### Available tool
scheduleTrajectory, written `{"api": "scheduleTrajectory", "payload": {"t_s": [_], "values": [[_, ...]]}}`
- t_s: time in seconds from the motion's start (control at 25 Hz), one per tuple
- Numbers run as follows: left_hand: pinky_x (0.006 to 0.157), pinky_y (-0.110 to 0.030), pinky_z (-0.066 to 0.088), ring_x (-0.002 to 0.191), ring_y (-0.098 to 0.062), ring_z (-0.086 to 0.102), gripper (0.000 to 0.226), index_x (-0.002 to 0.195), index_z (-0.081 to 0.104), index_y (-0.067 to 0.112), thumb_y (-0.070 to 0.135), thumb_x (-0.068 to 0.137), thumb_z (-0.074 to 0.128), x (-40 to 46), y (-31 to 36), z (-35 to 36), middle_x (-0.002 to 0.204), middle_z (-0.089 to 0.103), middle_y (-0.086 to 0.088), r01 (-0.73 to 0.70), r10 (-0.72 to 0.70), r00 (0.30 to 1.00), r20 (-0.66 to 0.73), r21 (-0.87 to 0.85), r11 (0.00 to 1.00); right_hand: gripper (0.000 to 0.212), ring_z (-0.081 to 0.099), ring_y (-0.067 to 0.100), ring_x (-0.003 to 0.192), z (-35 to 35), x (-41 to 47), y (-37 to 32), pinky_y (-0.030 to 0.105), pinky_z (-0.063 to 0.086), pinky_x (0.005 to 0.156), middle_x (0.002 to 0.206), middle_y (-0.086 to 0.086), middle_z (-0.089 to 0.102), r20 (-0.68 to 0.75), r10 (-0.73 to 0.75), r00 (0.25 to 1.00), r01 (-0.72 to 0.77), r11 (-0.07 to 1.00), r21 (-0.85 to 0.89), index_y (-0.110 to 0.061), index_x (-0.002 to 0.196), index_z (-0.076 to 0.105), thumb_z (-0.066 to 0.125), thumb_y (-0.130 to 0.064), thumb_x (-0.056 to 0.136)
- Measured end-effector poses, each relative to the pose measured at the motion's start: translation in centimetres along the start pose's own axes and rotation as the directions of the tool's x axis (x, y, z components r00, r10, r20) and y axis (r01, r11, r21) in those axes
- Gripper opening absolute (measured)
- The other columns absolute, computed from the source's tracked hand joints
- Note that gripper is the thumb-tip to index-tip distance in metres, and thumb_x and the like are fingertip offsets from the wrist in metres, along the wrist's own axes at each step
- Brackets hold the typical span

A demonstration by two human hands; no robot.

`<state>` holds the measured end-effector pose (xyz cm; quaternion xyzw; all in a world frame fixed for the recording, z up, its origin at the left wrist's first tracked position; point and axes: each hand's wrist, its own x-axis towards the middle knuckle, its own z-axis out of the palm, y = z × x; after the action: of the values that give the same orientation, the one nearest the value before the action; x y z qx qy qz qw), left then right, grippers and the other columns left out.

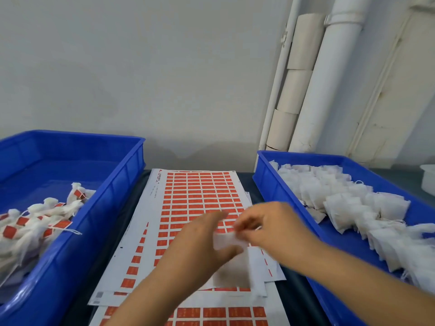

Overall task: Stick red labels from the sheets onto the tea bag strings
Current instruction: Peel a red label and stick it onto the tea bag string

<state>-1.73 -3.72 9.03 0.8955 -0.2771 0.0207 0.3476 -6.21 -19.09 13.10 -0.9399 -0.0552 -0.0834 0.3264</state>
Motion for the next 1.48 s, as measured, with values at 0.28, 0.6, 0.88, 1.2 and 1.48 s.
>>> {"api": "scheduleTrajectory", "payload": {"t_s": [0.28, 0.6, 0.88, 1.2, 1.48], "values": [[0.077, -0.008, 0.048, 0.081, -0.001, 0.061, 0.027, 0.112, 0.067, 0.034, 0.039, 0.086, 0.061, -2.3, -3.4, -1.4, 0.101, 0.068, 0.017, 0.155, -0.194, 0.934, 0.299, 0.150, 0.976, 0.016, 0.057, -0.020, 0.078, 4.8, -2.0, 1.8, -0.005, 0.039, 0.061, 0.064, -0.038, 0.057, 0.090, 0.137, 0.986, -0.149, 0.980, 0.134, -0.031, 0.088, 0.073, 0.071, -0.016, 0.083], [0.087, -0.013, 0.048, 0.087, -0.005, 0.061, 0.027, 0.115, 0.065, 0.033, 0.036, 0.090, 0.058, -2.3, -3.4, -1.7, 0.106, 0.066, 0.015, 0.175, -0.269, 0.906, 0.328, 0.288, 0.941, 0.018, 0.056, -0.014, 0.082, 6.9, -2.8, 2.6, -0.005, 0.038, 0.072, 0.085, -0.036, 0.053, 0.022, 0.204, 0.979, -0.205, 0.974, 0.101, -0.034, 0.096, 0.070, 0.063, -0.018, 0.090], [0.079, -0.005, 0.040, 0.088, -0.001, 0.057, 0.021, 0.111, 0.062, 0.041, 0.038, 0.093, 0.052, -2.4, -3.4, -0.4, 0.103, 0.062, 0.022, 0.037, -0.087, 0.983, 0.160, 0.294, 0.955, 0.032, 0.051, -0.003, 0.094, 9.8, -1.7, 0.8, 0.017, 0.040, 0.095, 0.119, -0.021, 0.062, 0.149, 0.276, 0.950, -0.309, 0.904, 0.295, -0.033, 0.115, 0.066, 0.069, -0.037, 0.083], [0.064, -0.001, 0.036, 0.073, 0.003, 0.053, 0.007, 0.094, 0.056, 0.044, 0.039, 0.090, 0.055, -2.9, -4.7, -1.0, 0.082, 0.049, 0.029, 0.068, -0.024, 0.981, -0.190, 0.232, 0.970, 0.007, 0.058, -0.002, 0.094, 10.2, -1.8, 3.3, 0.008, 0.037, 0.079, 0.090, -0.028, 0.065, 0.162, 0.326, 0.931, -0.364, 0.806, 0.467, -0.033, 0.087, 0.073, 0.066, -0.032, 0.086], [0.071, -0.007, 0.040, 0.074, -0.001, 0.056, 0.017, 0.102, 0.068, 0.032, 0.032, 0.087, 0.059, -2.6, -5.0, 0.0, 0.090, 0.061, 0.021, 0.108, -0.047, 0.943, -0.329, 0.171, 0.979, 0.007, 0.061, 0.002, 0.087, 10.2, -1.9, 3.6, 0.010, 0.041, 0.066, 0.085, -0.024, 0.066, 0.276, 0.381, 0.882, -0.466, 0.786, 0.406, -0.036, 0.077, 0.067, 0.068, -0.033, 0.083]]}}
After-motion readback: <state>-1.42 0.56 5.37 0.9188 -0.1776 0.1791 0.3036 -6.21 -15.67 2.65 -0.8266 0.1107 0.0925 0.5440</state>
